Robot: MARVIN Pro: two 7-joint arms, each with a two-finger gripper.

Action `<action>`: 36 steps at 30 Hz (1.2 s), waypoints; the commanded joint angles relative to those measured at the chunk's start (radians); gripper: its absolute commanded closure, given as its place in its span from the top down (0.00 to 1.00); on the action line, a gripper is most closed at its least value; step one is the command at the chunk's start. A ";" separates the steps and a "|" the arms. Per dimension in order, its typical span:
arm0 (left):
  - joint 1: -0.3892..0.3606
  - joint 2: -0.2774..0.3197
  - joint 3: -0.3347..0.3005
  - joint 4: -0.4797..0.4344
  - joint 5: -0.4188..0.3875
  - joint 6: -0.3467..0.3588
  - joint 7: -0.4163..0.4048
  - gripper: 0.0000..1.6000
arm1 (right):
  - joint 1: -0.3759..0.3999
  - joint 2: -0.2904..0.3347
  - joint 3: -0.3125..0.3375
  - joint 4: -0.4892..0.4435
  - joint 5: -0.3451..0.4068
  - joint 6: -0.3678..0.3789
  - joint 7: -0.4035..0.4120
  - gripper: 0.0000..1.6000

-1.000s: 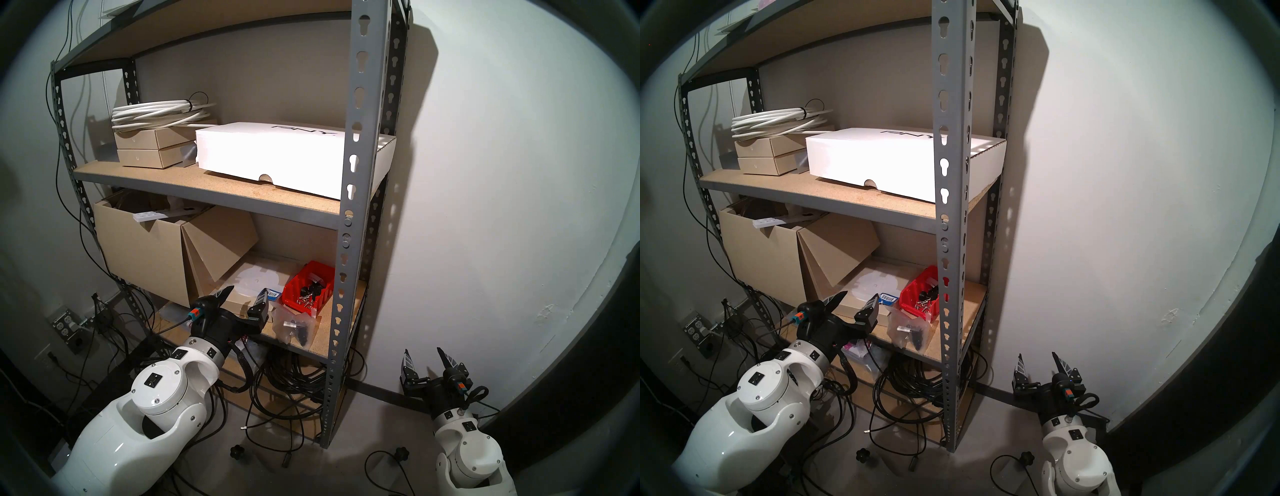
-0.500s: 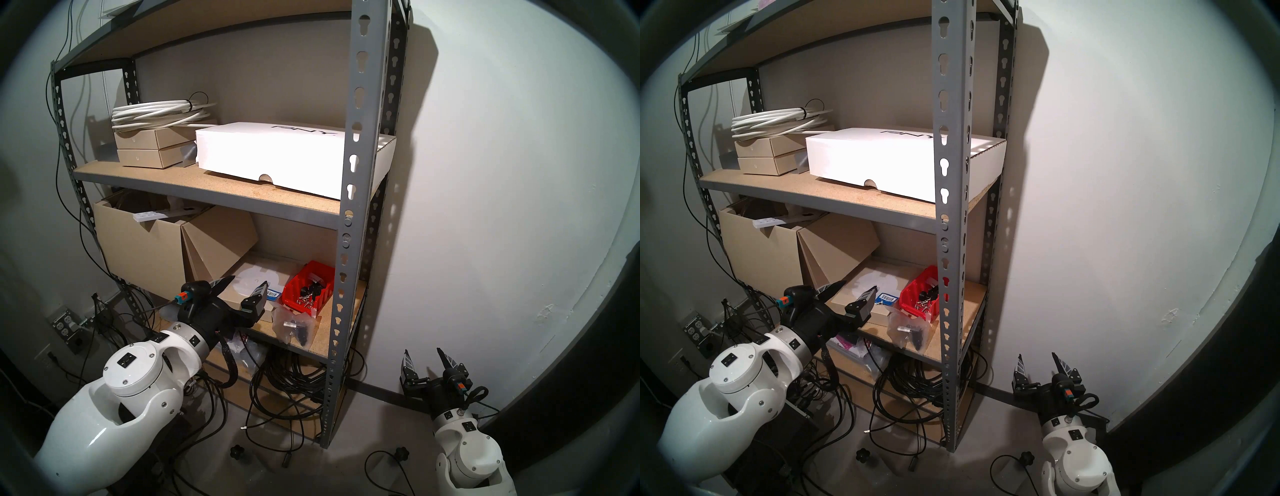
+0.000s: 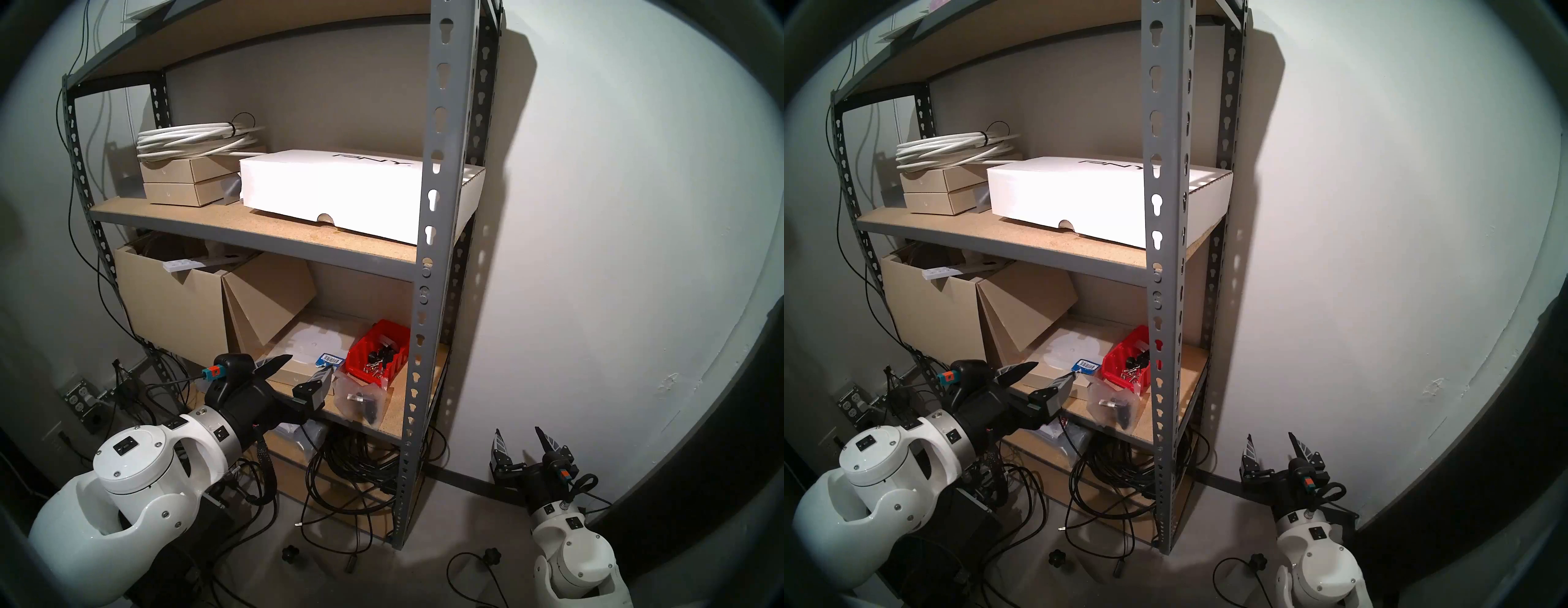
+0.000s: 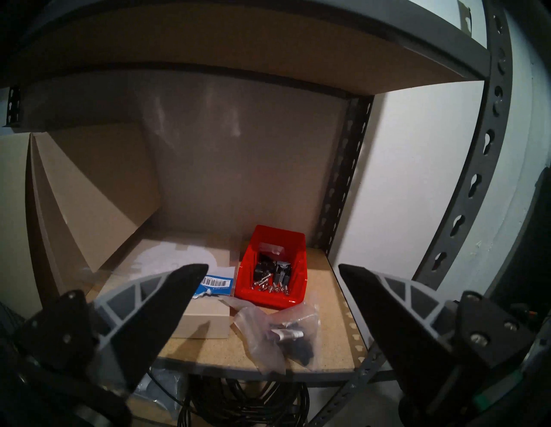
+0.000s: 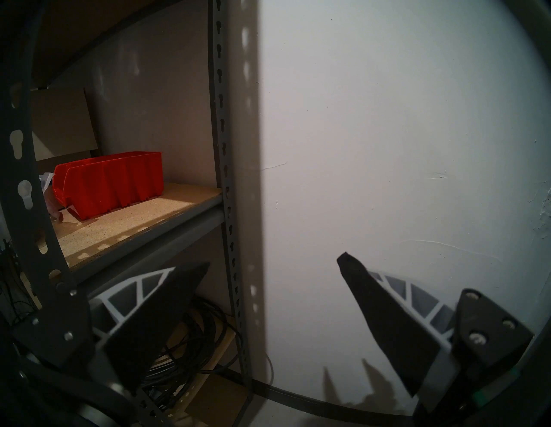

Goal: Organize the rack shelf by putting things into a case

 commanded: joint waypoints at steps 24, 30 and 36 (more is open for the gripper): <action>0.054 0.002 0.044 0.037 0.089 -0.024 -0.101 1.00 | 0.001 0.000 0.000 -0.021 0.000 -0.002 0.000 1.00; -0.001 -0.006 0.072 0.071 0.090 -0.024 -0.102 1.00 | 0.001 0.000 0.000 -0.020 0.000 -0.003 0.000 1.00; -0.091 -0.015 0.115 0.105 0.084 0.000 -0.094 1.00 | 0.001 0.000 0.000 -0.020 0.000 -0.003 0.000 1.00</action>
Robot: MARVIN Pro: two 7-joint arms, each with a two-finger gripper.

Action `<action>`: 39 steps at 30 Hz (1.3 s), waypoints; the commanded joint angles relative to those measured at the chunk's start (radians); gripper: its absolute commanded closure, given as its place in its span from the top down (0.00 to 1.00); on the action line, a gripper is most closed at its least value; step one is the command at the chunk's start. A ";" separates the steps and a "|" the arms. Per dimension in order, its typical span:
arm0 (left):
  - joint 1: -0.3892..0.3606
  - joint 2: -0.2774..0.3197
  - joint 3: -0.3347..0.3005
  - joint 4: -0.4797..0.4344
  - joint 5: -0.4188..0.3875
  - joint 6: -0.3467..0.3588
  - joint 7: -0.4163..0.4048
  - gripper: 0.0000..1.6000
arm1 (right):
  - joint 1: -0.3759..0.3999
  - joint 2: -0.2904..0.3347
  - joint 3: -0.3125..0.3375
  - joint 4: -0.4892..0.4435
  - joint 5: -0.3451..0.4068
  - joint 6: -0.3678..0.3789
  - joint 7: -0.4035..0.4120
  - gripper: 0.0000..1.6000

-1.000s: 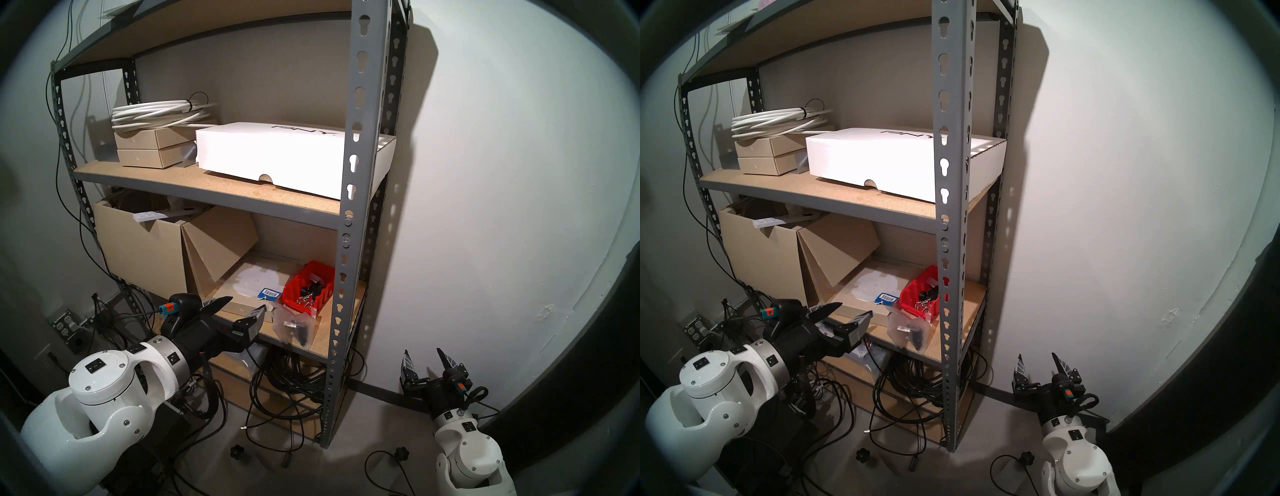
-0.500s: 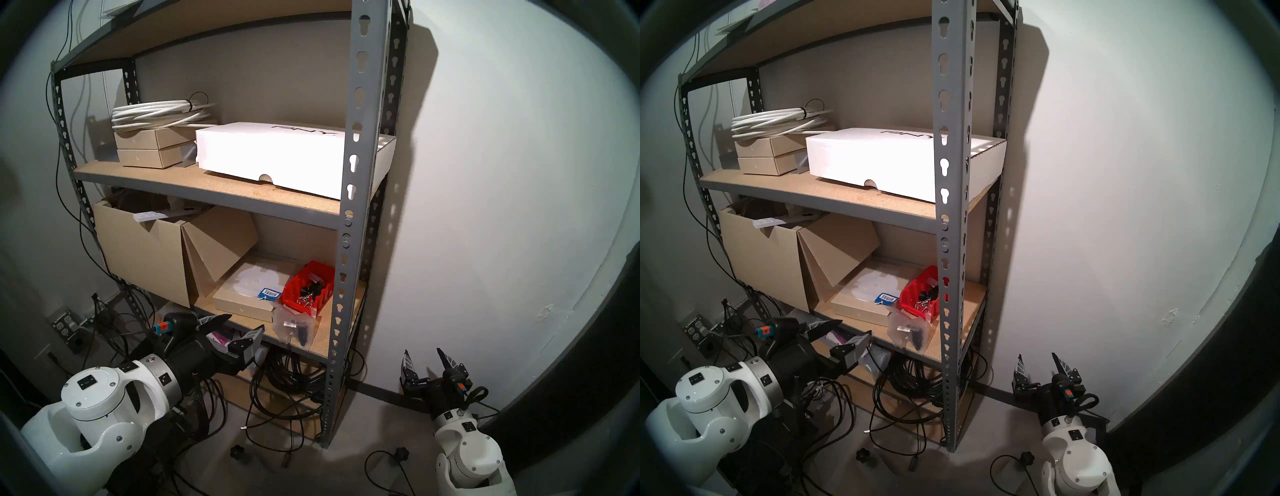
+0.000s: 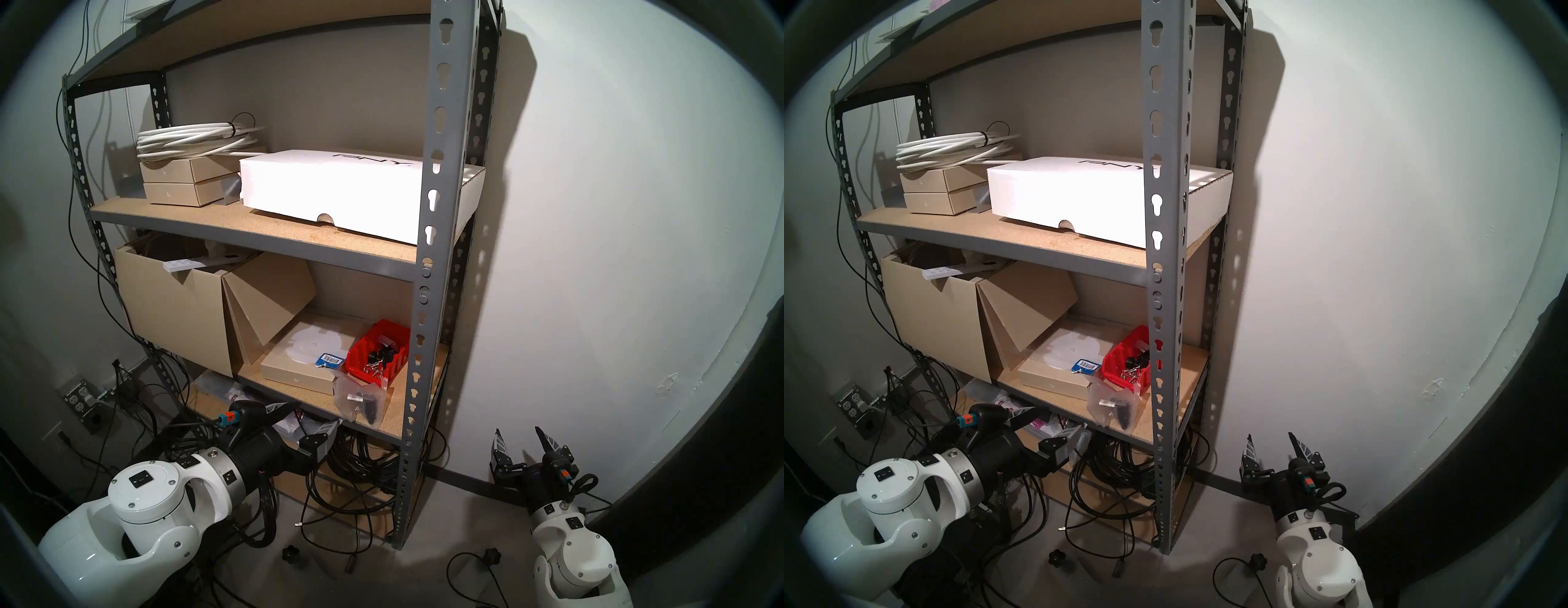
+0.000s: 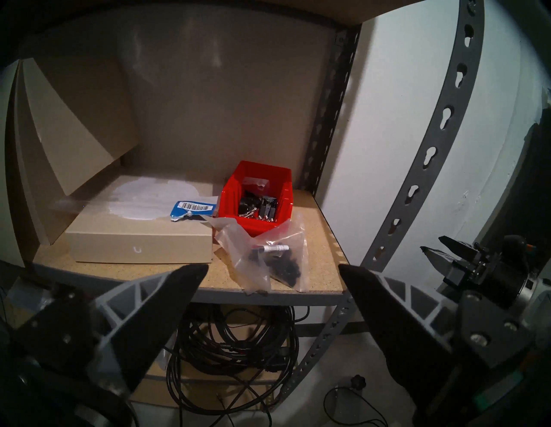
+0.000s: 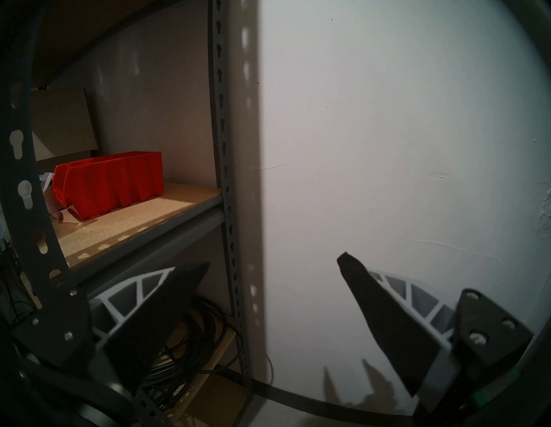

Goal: Organize the rack shelf by putting things into a case

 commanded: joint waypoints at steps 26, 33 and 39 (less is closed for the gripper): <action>-0.132 -0.017 0.049 0.022 -0.022 0.033 -0.010 1.00 | 0.001 0.000 0.000 -0.021 0.000 -0.002 0.000 1.00; -0.182 -0.043 0.140 0.080 0.059 -0.010 -0.008 1.00 | 0.001 0.000 0.000 -0.021 0.000 -0.002 0.000 1.00; -0.182 -0.060 0.174 0.117 0.097 -0.026 0.010 1.00 | 0.001 0.000 0.000 -0.021 0.000 -0.002 0.000 1.00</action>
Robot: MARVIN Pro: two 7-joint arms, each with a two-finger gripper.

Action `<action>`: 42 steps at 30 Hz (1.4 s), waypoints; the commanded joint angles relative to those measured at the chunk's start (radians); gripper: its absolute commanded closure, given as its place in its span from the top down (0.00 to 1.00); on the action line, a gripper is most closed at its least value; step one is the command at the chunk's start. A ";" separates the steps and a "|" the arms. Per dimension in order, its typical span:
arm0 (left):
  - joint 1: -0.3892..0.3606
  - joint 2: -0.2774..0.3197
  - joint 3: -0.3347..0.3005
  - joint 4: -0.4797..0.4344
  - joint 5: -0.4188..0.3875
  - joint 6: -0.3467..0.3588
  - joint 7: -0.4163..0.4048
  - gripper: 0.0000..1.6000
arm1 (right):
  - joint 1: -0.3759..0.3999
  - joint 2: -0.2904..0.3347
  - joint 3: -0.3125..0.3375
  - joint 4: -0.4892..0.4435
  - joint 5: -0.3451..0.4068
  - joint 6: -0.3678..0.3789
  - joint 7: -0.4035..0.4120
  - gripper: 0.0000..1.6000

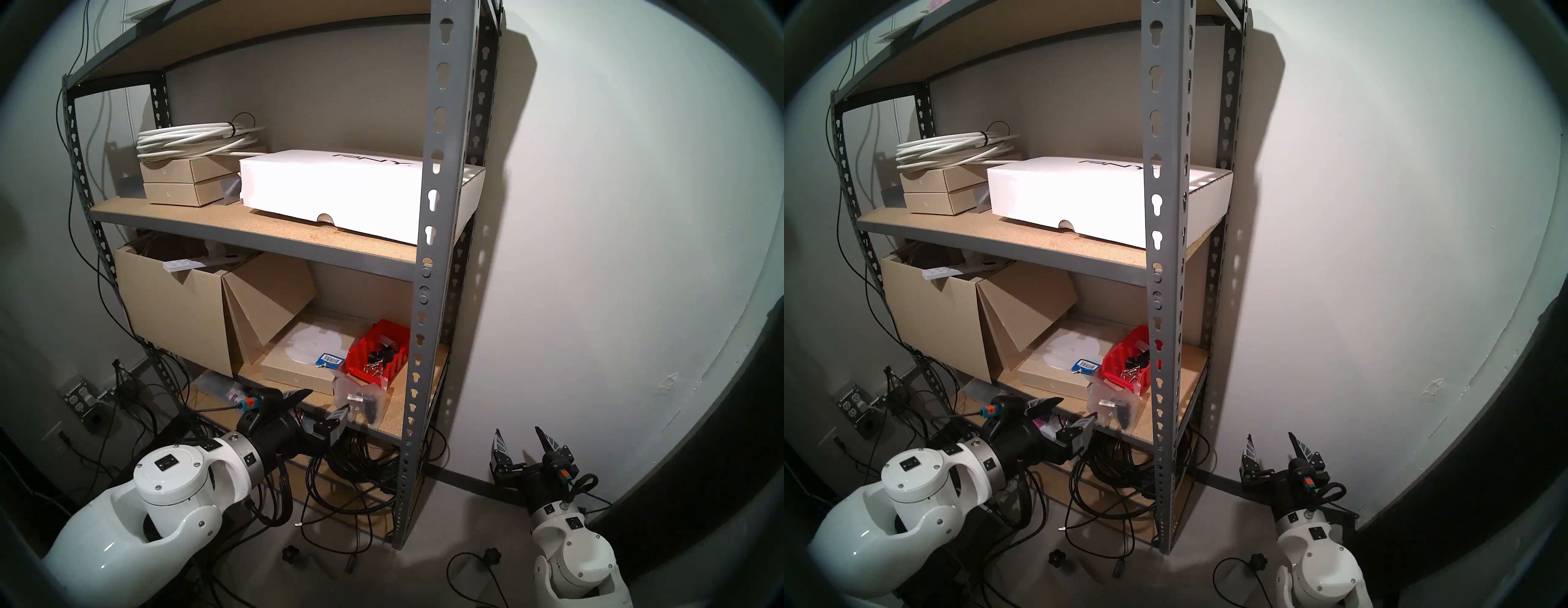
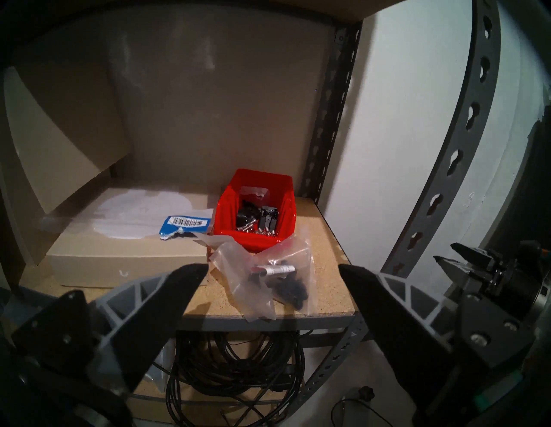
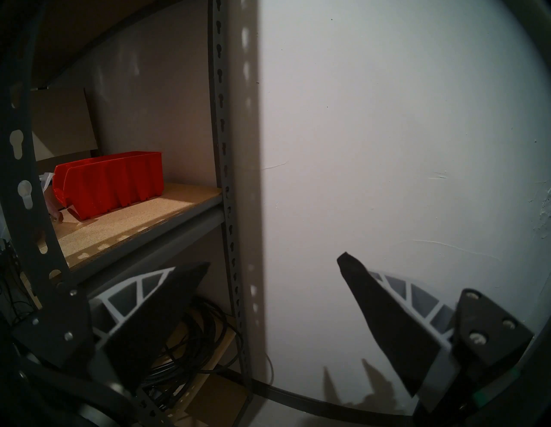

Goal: Organize the rack shelf by putting things into a case

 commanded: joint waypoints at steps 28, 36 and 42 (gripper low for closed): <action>-0.065 -0.077 0.143 0.106 0.186 -0.106 0.081 1.00 | 0.001 0.000 0.000 -0.021 0.000 -0.002 0.000 1.00; -0.079 -0.101 0.171 0.142 0.208 -0.119 0.091 1.00 | 0.001 0.000 0.000 -0.021 0.000 -0.002 0.000 1.00; -0.105 -0.125 0.189 0.170 0.231 -0.140 0.111 1.00 | 0.001 0.000 0.000 -0.021 0.000 -0.002 0.000 1.00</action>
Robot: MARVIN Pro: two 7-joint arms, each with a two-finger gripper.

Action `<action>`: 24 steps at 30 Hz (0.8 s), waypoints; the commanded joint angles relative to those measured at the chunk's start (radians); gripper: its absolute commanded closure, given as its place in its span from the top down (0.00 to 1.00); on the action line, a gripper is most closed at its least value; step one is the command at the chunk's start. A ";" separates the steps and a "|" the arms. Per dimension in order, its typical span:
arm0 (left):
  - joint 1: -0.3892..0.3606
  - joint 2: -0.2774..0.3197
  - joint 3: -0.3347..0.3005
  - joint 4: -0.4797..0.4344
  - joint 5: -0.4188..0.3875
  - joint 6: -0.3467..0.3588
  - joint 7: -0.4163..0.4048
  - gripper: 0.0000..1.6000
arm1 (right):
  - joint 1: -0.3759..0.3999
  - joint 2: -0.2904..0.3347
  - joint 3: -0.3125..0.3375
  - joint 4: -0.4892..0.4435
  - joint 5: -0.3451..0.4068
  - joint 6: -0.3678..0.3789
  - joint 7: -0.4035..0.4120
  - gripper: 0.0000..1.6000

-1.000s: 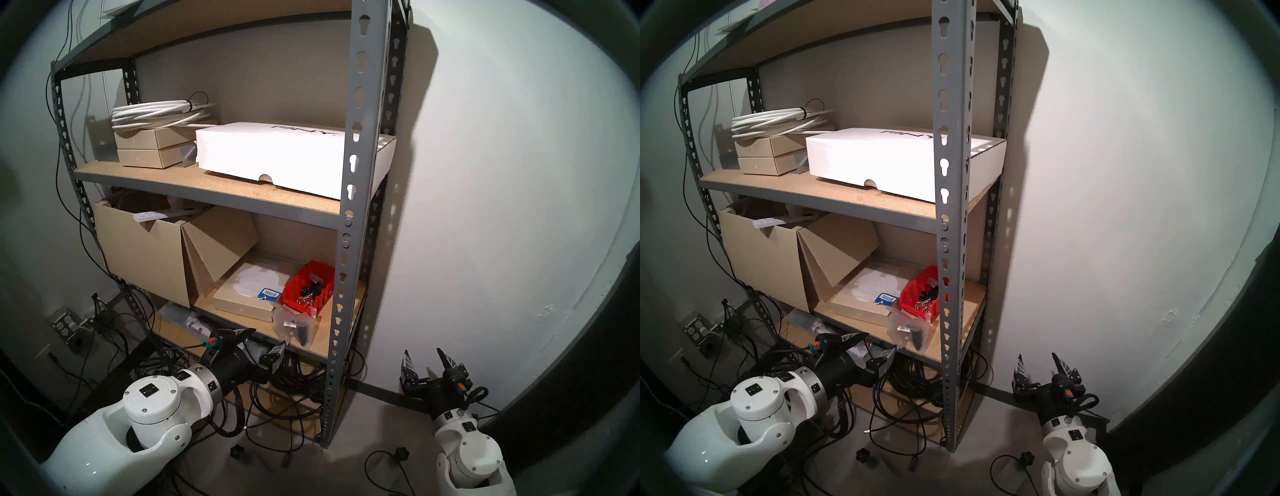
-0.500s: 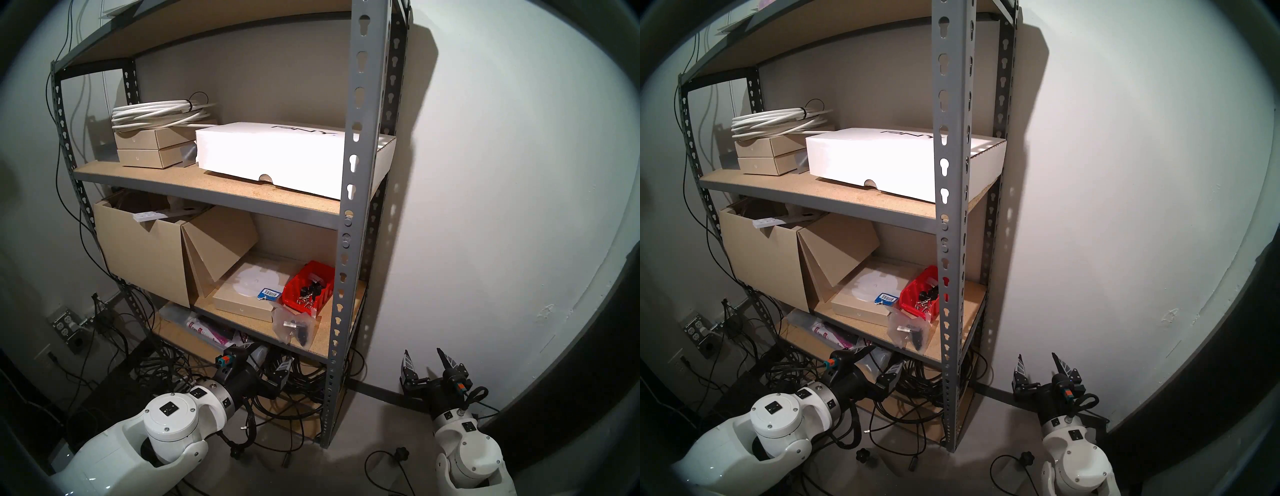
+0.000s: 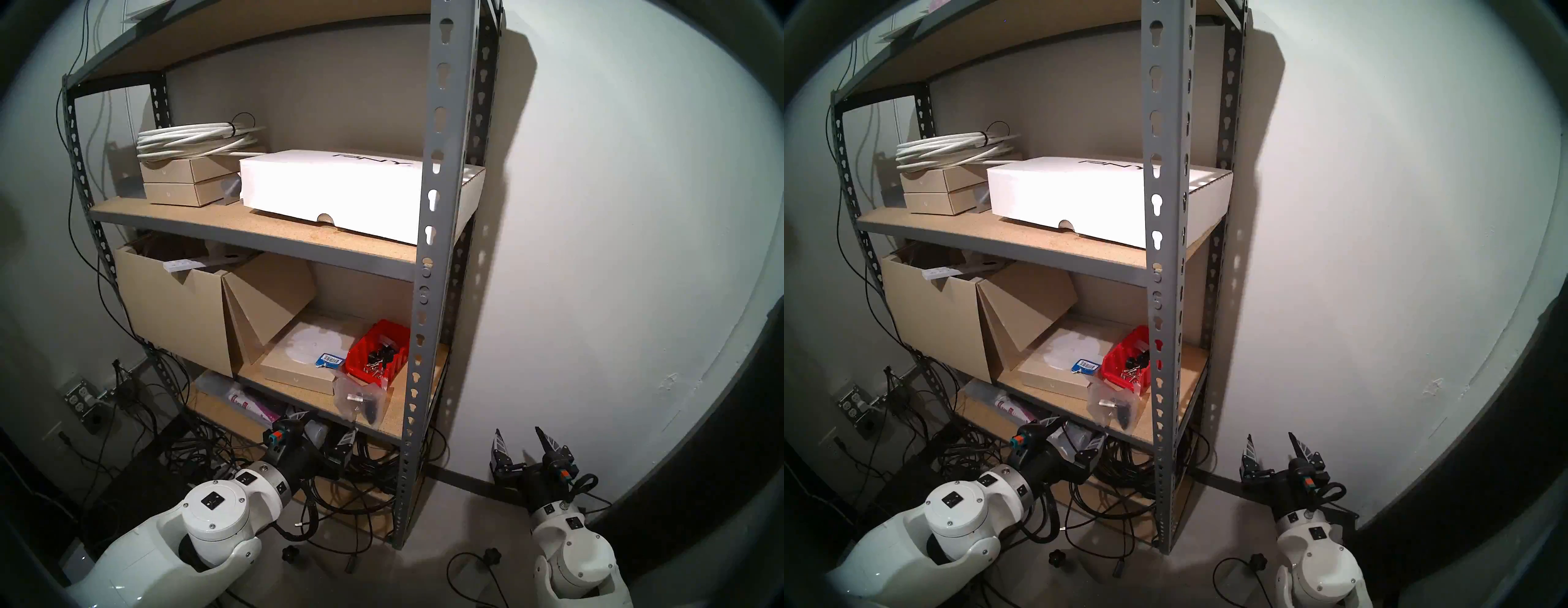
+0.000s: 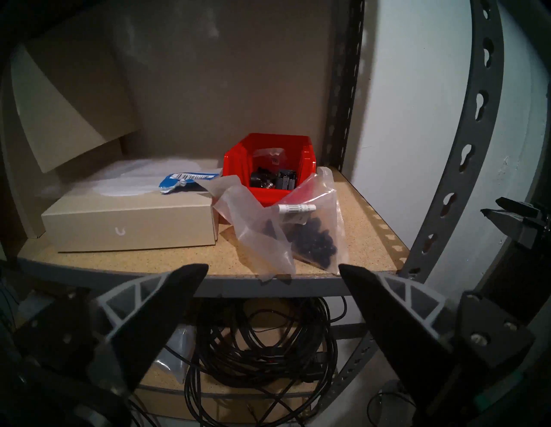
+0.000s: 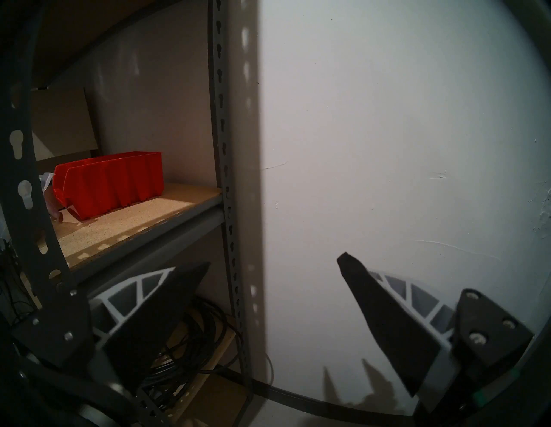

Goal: Organize the rack shelf by putting things into a case

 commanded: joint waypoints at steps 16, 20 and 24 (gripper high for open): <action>-0.092 -0.093 0.049 0.080 0.054 -0.058 0.056 0.99 | 0.001 0.000 0.000 -0.021 0.000 -0.002 0.000 1.00; -0.118 -0.106 0.063 0.109 0.061 -0.060 0.056 1.00 | 0.001 0.000 0.000 -0.021 0.000 -0.002 0.000 1.00; -0.130 -0.123 0.069 0.127 0.058 -0.080 0.058 1.00 | 0.001 0.000 0.000 -0.020 0.000 -0.002 0.000 1.00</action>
